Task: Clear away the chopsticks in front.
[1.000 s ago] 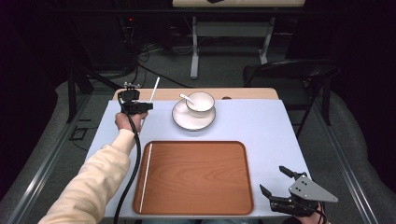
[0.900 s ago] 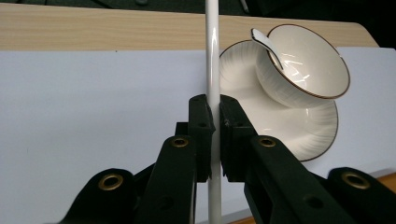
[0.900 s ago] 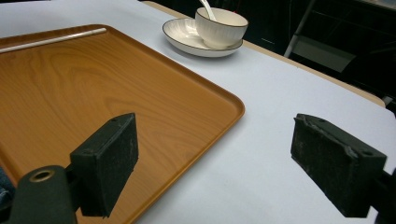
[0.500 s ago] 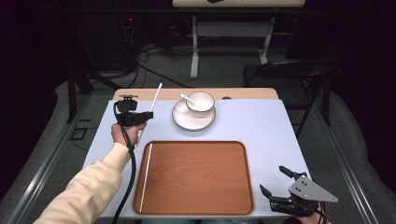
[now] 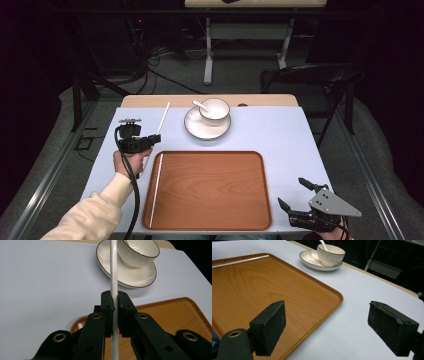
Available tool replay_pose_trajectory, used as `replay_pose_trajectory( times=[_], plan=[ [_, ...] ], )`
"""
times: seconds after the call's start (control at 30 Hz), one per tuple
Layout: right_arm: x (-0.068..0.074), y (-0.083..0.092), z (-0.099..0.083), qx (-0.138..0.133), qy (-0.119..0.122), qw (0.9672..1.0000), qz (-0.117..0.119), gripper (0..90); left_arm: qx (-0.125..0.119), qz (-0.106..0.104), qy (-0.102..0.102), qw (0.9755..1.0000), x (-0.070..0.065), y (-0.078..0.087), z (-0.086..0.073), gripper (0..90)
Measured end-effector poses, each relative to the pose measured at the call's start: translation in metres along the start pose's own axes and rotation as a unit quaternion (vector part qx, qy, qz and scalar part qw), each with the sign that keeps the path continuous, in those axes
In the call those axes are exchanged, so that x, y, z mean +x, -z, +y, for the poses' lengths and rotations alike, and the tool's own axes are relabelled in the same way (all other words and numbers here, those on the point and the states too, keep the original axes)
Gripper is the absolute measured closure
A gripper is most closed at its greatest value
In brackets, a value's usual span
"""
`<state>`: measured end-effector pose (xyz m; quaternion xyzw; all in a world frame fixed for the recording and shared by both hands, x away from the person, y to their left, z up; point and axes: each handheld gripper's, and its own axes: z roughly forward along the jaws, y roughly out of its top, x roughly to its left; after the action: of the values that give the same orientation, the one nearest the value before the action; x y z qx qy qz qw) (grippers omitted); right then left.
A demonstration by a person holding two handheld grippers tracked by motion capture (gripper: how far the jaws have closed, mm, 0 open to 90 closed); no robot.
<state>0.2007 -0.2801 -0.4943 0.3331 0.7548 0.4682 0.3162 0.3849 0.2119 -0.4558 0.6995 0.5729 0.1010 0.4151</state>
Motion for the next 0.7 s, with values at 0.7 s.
replay_pose_trajectory(
  times=[0.7],
  plan=[
    [0.0,0.0,0.0,0.001,0.002,1.0,0.001,14.3,0.008,-0.024,0.022,0.9995,0.001,0.007,-0.062,85.0]
  ],
)
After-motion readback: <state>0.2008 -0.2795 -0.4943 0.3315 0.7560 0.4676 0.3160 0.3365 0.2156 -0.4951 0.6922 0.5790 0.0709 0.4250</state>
